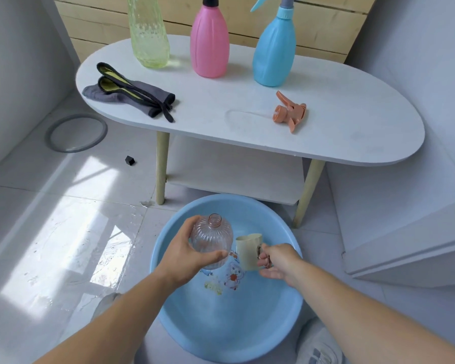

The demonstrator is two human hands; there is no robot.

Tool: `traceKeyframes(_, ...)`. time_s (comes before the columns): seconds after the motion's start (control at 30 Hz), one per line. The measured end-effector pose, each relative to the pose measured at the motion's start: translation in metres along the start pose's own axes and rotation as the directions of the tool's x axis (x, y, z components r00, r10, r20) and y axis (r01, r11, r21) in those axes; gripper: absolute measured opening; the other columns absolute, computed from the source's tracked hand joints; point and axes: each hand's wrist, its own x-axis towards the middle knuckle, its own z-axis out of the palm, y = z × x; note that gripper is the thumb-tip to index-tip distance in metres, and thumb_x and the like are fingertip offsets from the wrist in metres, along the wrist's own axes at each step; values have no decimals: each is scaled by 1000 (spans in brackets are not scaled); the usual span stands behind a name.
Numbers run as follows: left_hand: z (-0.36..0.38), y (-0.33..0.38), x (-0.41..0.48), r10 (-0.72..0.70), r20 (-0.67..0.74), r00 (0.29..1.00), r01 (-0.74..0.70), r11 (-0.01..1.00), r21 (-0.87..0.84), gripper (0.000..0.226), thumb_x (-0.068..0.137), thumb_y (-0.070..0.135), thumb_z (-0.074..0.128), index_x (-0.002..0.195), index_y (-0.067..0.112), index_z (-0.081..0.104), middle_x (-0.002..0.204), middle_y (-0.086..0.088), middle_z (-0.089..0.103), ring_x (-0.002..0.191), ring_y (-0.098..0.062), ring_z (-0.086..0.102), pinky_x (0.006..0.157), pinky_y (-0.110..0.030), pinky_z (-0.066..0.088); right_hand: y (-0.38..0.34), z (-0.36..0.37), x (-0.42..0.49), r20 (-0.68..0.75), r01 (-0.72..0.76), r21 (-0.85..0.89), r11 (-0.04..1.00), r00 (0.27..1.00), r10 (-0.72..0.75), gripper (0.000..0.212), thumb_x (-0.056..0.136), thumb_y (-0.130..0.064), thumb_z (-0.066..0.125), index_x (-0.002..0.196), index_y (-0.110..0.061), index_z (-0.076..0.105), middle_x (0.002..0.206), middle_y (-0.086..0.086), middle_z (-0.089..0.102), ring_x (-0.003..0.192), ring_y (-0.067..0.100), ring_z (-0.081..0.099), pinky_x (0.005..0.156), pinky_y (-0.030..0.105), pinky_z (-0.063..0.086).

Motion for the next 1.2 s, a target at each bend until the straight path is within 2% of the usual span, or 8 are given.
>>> traceKeyframes(0.2,2,-1,6,-11,6,1000,11,1000,1,92,54,44,96,135,40,53,130,22,63,117,9,59,93,-14,46,-4,4,16,-3,-21,-12,1000,1000,21,30,100,-30,56,87,-3,60,83,15,68,84,31,65,71,36,60)
traceKeyframes(0.33,3,-3,8,-5,9,1000,5,1000,20,86,65,28,100,136,39,53,128,24,62,111,16,58,87,-5,45,-2,8,22,-19,-28,-39,999,999,27,30,99,-31,57,87,-4,61,82,14,68,80,29,65,73,37,61)
traceKeyframes(0.47,3,-3,8,-4,0,1000,4,1000,25,82,67,22,99,132,40,52,125,25,62,107,21,57,79,2,44,-3,9,24,-29,-22,-40,999,999,21,32,98,-33,58,87,-3,62,82,15,69,72,27,65,63,34,59)
traceKeyframes(0.67,2,-5,9,-3,-6,1000,3,1000,20,77,68,20,98,126,45,53,125,23,63,107,17,59,79,-1,47,-3,9,21,-32,7,-35,999,999,-8,31,98,-31,59,85,-3,61,77,14,68,65,25,63,66,34,61)
traceKeyframes(0.77,1,-6,8,1,-8,1000,-1,1000,12,78,68,21,99,126,45,53,125,25,63,107,17,59,79,1,46,0,7,18,-18,73,-31,997,997,-73,29,98,-28,59,88,-2,64,76,14,67,64,23,64,66,33,60)
traceKeyframes(0.93,-1,-3,7,5,-16,1000,-5,1000,-14,77,65,23,100,125,44,56,118,30,65,107,17,60,82,-2,46,1,2,8,15,267,-33,963,964,-267,31,100,-25,57,82,-1,65,74,13,69,68,24,65,82,39,60)
traceKeyframes(1.03,-2,1,4,15,-19,1000,-16,999,-43,75,68,16,98,126,40,57,121,22,66,103,18,61,79,0,45,-7,-7,-6,41,371,-37,928,928,-369,32,101,-22,55,77,-3,65,76,13,71,68,21,67,77,35,61)
traceKeyframes(1.2,-1,13,-3,36,-11,999,-37,996,-78,90,53,43,96,133,41,56,127,22,65,113,10,61,93,-16,47,-30,-21,-46,71,512,-14,859,858,-509,32,101,-16,54,74,-2,66,72,10,69,74,23,66,75,32,61)
